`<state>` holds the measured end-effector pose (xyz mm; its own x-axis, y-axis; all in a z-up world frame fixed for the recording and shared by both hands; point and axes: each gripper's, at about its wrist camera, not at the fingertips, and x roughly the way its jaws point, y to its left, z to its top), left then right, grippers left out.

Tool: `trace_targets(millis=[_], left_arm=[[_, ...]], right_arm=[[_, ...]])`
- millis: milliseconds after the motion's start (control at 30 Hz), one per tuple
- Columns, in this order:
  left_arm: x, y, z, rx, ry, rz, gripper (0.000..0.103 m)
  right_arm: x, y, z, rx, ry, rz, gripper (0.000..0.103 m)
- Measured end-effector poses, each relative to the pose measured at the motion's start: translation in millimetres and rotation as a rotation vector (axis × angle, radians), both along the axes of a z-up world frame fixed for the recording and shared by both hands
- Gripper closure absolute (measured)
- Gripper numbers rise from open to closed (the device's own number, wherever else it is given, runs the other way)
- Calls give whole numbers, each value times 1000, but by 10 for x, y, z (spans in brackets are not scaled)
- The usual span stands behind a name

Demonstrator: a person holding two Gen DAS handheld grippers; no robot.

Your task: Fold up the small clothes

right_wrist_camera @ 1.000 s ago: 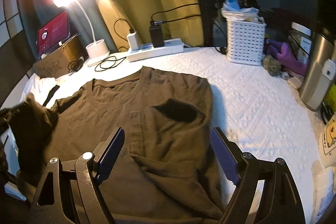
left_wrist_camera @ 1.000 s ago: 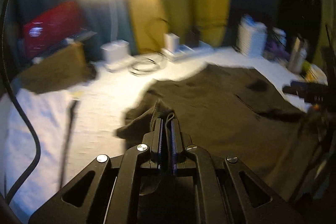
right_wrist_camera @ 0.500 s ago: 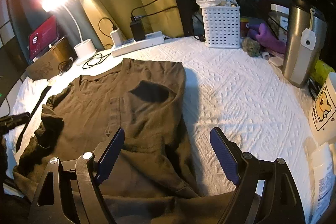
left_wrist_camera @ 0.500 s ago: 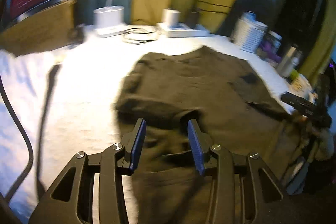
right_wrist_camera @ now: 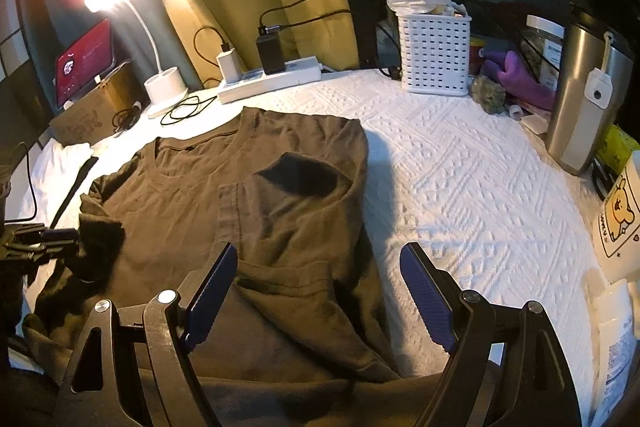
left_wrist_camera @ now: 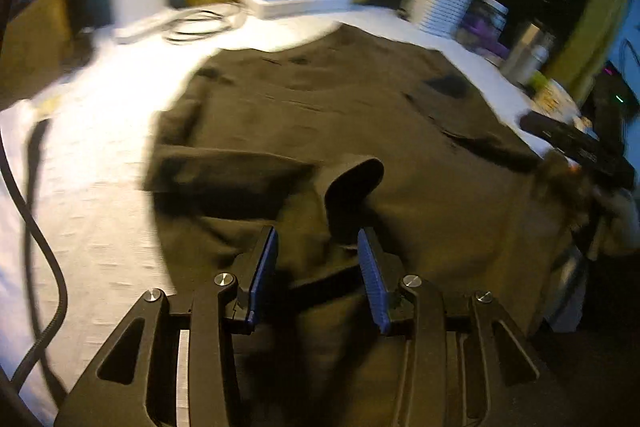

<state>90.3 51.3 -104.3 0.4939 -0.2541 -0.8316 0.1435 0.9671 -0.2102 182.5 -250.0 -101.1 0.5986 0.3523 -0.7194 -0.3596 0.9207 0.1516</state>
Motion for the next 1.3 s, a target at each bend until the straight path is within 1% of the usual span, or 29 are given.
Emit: trace_targets(millis=[100, 200, 233, 300, 367, 433, 467, 500, 533, 567, 600, 667, 700, 767, 867, 933, 1000, 1067, 1100, 1200, 1233, 1300], left_arm=[[-44, -151, -68, -30, 43, -53, 62], [-154, -310, -80, -73, 59, -112, 62], [-200, -359, -62, -68, 58, -132, 62], [-280, -358, 14, -60, 41, -136, 62], [-351, -247, 123, -67, 10, -108, 62], [-405, -60, 205, -28, -24, -39, 62], [-416, 40, 220, 3, -39, -1, 60], [-424, 143, 211, 26, -49, 41, 55], [-423, 231, 179, 38, -42, 77, 45], [-414, 288, 135, 40, -30, 103, 44], [-413, 319, 74, 30, -16, 105, 44], [-415, 297, -1, 19, 8, 86, 44], [-433, 240, -15, -7, 10, 59, 44], [-482, 102, -3, -62, 5, -14, 44], [-546, -140, -10, -102, 12, -119, 44], [-548, -277, -48, -105, 36, -166, 44], [-548, -304, -10, -87, 24, -179, 44], [-517, -217, 81, -68, -12, -149, 44], [-473, -132, 129, -51, -35, -118, 44], [-276, 153, 184, 51, -93, 6, 44], [-195, 255, 161, 70, -99, 49, 44], [-12, 431, 48, 100, -75, 117, 44]], right_arm=[[-11, -29, -17, 0, 4, -9, 18], [-27, -31, -26, -3, 5, -9, 18], [-28, -30, -27, -3, 6, -8, 18], [-35, -20, -18, -4, 5, -6, 18], [-49, -12, 0, -2, -2, -2, 18], [-55, -4, 4, -1, -3, -1, 18], [-57, 4, 0, -1, -3, 0, 18], [-61, 13, -5, -1, -3, 1, 18], [-63, 23, -12, 0, -2, 3, 18], [-66, 39, -19, 0, 0, 6, 18], [-71, 57, -21, 0, 1, 9, 18], [-93, 99, -14, -2, -1, 19, 18], [-96, 106, -10, -3, -1, 21, 18], [-114, 117, -2, -6, -3, 20, 18], [-137, 112, -7, -7, -2, 15, 18], [-159, 107, -3, -8, -2, 13, 18], [-176, 101, 10, -10, -5, 12, 18], [-186, 81, 26, -11, -8, 7, 18], [-183, 72, 32, -12, -10, 4, 18], [-159, 29, 44, -10, -16, -10, 18], [-152, 16, 47, -8, -17, -13, 18], [-135, -5, 58, -9, -23, -18, 18]])
